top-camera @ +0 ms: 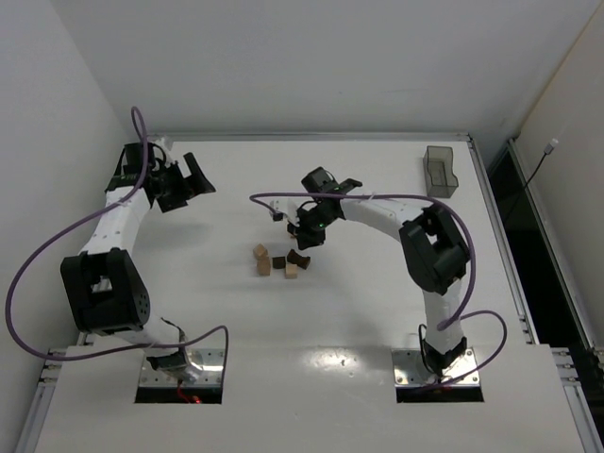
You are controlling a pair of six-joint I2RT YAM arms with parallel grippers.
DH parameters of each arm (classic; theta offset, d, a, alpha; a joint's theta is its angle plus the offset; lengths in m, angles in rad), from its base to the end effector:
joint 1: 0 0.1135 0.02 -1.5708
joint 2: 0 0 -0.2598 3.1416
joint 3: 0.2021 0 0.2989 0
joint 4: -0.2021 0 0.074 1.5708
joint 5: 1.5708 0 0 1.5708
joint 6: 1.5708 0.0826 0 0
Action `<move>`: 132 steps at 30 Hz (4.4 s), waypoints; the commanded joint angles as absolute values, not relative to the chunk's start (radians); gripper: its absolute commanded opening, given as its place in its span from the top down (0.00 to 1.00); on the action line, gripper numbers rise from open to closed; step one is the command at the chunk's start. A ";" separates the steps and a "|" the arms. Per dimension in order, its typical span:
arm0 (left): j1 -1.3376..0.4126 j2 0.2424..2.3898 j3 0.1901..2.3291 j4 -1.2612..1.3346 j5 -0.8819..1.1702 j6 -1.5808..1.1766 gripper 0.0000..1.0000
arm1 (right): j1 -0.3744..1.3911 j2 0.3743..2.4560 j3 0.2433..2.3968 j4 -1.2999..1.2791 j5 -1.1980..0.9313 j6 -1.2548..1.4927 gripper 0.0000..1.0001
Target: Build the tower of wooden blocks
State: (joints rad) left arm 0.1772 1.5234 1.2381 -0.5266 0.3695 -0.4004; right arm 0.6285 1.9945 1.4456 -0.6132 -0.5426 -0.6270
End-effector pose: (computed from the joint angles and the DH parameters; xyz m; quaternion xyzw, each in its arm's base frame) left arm 0.4083 0.0428 0.2386 -0.1948 0.8946 -0.2101 0.3428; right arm 0.3514 0.3081 0.1159 -0.5981 0.7316 0.2626 0.1953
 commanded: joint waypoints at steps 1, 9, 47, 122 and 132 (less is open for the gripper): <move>0.193 1.529 1.238 -0.499 0.428 -0.410 0.02 | 0.644 2.019 1.506 -0.624 -0.545 -0.667 1.00; 0.212 1.548 1.238 -0.480 0.472 -0.439 0.02 | 0.663 2.095 1.569 -0.644 -0.488 -0.667 1.00; 0.239 1.588 1.256 -0.462 0.561 -0.469 0.03 | 0.718 2.370 1.913 -0.810 -0.259 -0.686 0.93; 0.094 1.344 0.999 -0.480 0.428 -0.282 0.10 | 0.873 1.614 1.343 -0.583 0.093 -0.472 0.88; -0.261 1.318 1.035 -0.541 0.243 -0.153 0.01 | 0.569 1.465 1.112 -0.543 0.169 -0.433 0.60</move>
State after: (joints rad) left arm -0.2142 1.3518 0.9920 -0.5362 0.3428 -0.2008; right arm 0.6289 1.5318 1.1080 -0.5838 0.1490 -0.4728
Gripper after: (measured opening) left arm 0.988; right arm 0.388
